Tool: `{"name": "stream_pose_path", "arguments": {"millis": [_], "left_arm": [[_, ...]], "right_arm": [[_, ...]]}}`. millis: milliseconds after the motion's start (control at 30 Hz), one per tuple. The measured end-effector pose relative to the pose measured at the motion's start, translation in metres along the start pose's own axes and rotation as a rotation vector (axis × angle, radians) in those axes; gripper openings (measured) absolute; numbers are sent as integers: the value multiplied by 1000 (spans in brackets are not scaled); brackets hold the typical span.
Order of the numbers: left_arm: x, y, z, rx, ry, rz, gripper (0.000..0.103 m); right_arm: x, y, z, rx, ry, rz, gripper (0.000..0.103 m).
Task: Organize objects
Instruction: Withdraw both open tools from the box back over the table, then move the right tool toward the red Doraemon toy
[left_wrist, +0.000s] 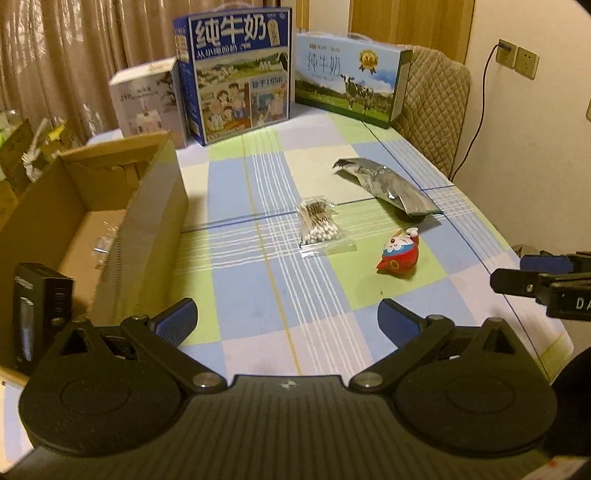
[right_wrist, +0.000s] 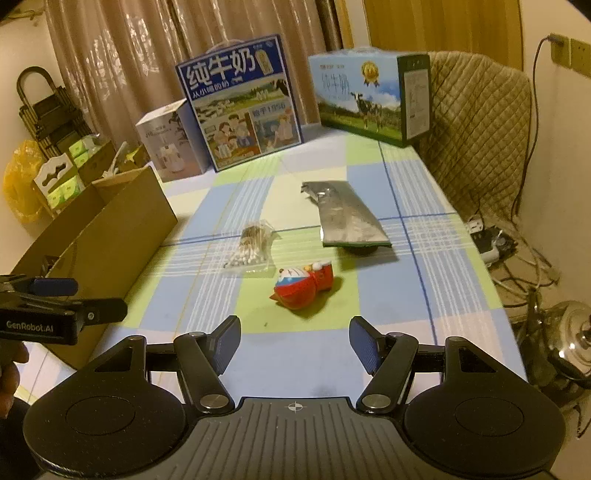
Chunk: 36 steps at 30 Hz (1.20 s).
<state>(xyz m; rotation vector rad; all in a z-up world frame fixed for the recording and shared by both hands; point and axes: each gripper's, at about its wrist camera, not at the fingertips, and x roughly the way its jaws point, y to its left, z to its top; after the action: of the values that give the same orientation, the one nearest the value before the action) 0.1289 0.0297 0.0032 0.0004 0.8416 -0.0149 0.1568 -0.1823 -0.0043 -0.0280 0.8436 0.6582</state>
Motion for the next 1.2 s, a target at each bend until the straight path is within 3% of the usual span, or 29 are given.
{"name": "stream_pose_path", "arguments": {"millis": [167, 400, 533, 633, 933, 1200], "left_arm": [[24, 5, 7, -18, 9, -10, 102], [57, 12, 16, -27, 24, -23, 102], [76, 16, 19, -29, 29, -24, 102], [90, 18, 21, -32, 32, -33, 102], [128, 15, 23, 19, 28, -41, 102], [148, 22, 30, -2, 13, -81, 102]], "right_arm": [[24, -8, 11, -6, 19, 11, 63], [63, -12, 19, -125, 42, 31, 63], [81, -15, 17, -196, 37, 69, 75], [93, -18, 15, -205, 49, 92, 78], [122, -22, 18, -297, 95, 120, 79], [143, -23, 17, -385, 109, 138, 79]]}}
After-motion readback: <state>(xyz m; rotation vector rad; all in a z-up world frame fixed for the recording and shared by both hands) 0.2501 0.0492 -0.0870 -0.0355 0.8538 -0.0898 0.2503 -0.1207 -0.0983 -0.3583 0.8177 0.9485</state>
